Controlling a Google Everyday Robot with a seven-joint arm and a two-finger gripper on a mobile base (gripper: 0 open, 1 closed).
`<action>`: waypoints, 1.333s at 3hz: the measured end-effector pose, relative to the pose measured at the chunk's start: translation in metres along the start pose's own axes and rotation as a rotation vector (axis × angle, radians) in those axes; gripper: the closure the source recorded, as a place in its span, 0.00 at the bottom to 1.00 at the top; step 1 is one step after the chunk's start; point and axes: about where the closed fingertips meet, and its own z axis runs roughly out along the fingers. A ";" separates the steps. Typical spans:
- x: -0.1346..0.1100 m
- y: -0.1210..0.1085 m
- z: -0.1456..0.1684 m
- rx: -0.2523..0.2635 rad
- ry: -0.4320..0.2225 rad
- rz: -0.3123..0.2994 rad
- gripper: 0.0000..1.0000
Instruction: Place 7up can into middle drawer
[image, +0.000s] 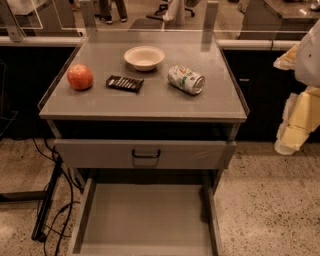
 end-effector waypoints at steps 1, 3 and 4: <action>-0.003 -0.002 -0.001 0.008 -0.002 -0.013 0.00; -0.027 -0.031 0.004 0.040 -0.140 0.008 0.00; -0.049 -0.051 0.019 -0.012 -0.301 0.159 0.00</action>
Offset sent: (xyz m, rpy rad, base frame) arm 0.0220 0.0240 0.0038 -0.0011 -0.0535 0.1204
